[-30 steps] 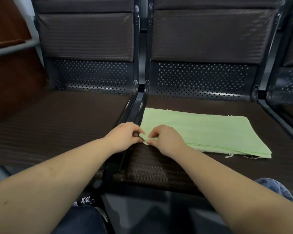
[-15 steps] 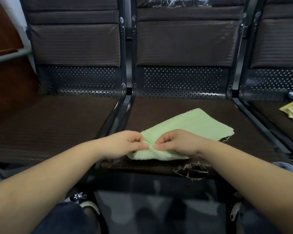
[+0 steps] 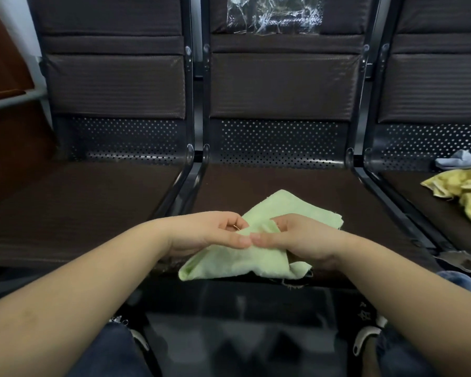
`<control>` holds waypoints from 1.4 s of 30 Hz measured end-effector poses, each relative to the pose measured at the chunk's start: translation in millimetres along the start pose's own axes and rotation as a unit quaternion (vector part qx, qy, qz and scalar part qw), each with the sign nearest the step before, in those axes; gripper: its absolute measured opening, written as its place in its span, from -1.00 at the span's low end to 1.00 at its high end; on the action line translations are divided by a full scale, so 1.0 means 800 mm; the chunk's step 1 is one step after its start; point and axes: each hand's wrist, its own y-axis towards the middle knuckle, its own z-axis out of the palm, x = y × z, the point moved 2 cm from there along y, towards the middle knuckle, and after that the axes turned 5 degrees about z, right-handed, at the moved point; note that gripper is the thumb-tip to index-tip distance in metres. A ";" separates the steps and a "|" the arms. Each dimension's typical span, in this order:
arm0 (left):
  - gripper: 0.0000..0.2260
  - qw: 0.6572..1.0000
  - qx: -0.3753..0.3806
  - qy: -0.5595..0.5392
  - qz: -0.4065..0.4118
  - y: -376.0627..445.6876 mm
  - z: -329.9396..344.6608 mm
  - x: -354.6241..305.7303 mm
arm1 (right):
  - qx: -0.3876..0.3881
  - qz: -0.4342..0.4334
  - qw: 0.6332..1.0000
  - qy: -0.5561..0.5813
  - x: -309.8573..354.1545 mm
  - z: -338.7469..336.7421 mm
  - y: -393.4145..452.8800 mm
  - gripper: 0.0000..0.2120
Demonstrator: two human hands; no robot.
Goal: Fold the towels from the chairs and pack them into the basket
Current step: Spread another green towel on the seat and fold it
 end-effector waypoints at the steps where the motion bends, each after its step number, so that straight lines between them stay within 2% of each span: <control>1: -0.46 0.999 0.009 0.036 -0.007 0.000 -0.002 -0.001 | 0.003 -0.001 1.000 0.017 0.002 -0.007 -0.002 -0.52; 4: -0.41 0.986 0.023 0.163 -0.041 0.007 -0.016 0.005 | 0.012 0.008 0.999 0.032 0.008 -0.031 -0.009 -0.54; 6: -0.42 0.980 0.007 0.186 -0.063 0.013 -0.033 0.014 | 0.012 0.016 0.999 0.036 0.010 -0.047 -0.011 -0.59; 8: -0.52 0.979 -0.017 0.189 -0.076 0.020 -0.048 0.021 | 0.000 0.021 0.999 0.036 0.013 -0.063 -0.015 -0.63; 10: -0.65 0.982 -0.039 0.170 -0.070 0.028 -0.060 0.020 | -0.037 0.021 0.999 0.031 0.012 -0.080 -0.016 -0.59; 12: -0.65 0.988 -0.074 0.129 -0.045 0.042 -0.066 0.014 | -0.094 0.026 0.995 0.003 0.009 -0.099 -0.015 -0.51; 14: -0.69 0.988 -0.140 0.069 -0.001 0.062 -0.068 0.006 | -0.144 0.033 0.988 -0.032 0.006 -0.115 -0.013 -0.65; 18: -0.91 0.954 -0.290 -0.002 0.082 0.103 -0.066 -0.014 | -0.221 0.050 0.974 -0.024 -0.003 -0.149 -0.008 -0.82; 23: -0.93 0.928 -0.353 -0.008 0.119 0.155 -0.054 -0.022 | -0.287 0.101 0.953 -0.014 -0.031 -0.183 0.005 -0.82; 30: -0.89 0.931 -0.355 0.035 0.082 0.214 -0.044 -0.008 | -0.289 0.184 0.936 -0.077 -0.077 -0.207 0.029 -0.80; 33: -0.84 0.944 -0.302 0.129 0.006 0.228 -0.046 0.011 | -0.277 0.213 0.931 -0.101 -0.092 -0.206 0.042 -0.81; 35: -0.78 0.941 -0.279 0.182 -0.054 0.231 -0.051 0.025 | -0.271 0.240 0.926 -0.110 -0.098 -0.208 0.046 -0.81; 38: -0.71 0.932 -0.287 0.198 -0.102 0.227 -0.059 0.031 | -0.273 0.273 0.917 -0.097 -0.103 -0.208 0.048 -0.68; 42: -0.72 0.921 -0.268 0.240 -0.151 0.213 -0.056 0.029 | -0.262 0.327 0.908 -0.032 -0.102 -0.193 0.045 -0.47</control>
